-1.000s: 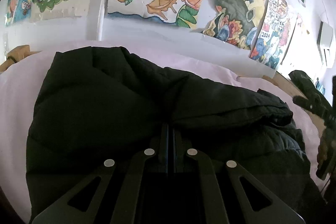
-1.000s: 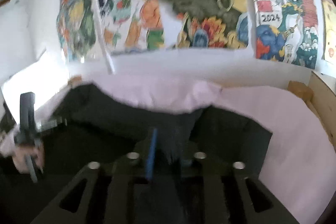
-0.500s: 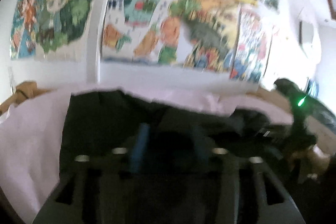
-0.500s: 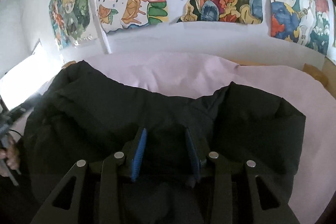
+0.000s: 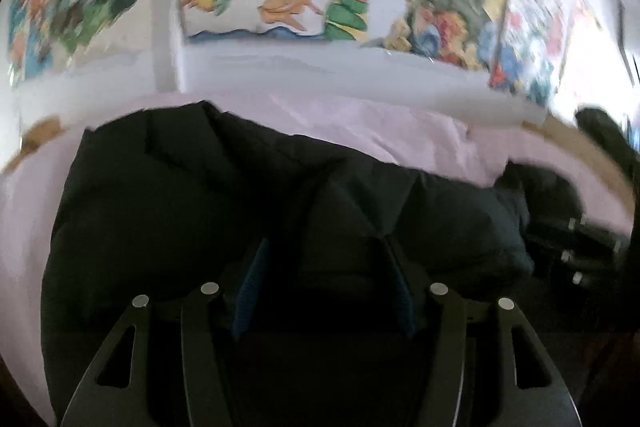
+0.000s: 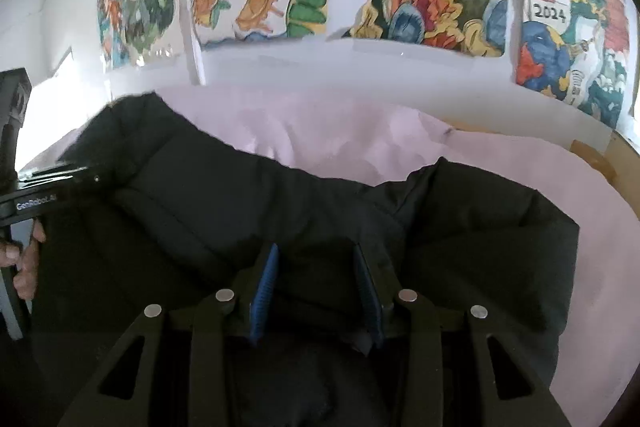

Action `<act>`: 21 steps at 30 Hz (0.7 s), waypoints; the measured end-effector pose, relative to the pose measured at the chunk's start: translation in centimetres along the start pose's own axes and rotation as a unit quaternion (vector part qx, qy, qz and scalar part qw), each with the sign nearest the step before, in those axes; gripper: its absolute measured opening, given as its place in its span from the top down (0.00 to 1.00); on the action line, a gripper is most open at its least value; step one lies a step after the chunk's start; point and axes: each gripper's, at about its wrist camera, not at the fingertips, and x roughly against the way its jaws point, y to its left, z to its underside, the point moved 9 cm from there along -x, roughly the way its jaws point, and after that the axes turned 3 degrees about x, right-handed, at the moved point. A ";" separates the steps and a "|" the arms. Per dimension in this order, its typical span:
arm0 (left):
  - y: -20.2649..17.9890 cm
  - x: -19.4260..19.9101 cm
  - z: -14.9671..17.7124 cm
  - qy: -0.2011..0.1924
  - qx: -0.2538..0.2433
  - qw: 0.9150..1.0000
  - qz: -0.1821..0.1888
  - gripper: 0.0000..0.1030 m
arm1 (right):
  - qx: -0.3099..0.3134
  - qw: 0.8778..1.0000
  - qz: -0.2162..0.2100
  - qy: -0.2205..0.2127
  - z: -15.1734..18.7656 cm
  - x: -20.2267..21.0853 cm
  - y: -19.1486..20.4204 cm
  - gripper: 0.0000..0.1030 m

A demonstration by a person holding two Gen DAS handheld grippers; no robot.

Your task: Fold large clothes

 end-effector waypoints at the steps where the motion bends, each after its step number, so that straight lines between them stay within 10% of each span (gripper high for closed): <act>1: -0.2 -0.4 0.4 -0.002 -0.016 1.000 -0.002 0.49 | 0.004 1.000 0.001 0.005 0.1 -0.4 0.1 0.63; 12: 0.3 -6.0 2.3 0.004 -0.053 0.998 -0.027 0.48 | 0.028 0.998 0.032 0.037 1.0 -5.9 0.2 0.63; 21: 0.1 -1.6 1.6 -0.026 -0.038 0.999 -0.022 0.38 | 0.002 1.000 0.005 0.009 0.8 -3.0 0.0 0.56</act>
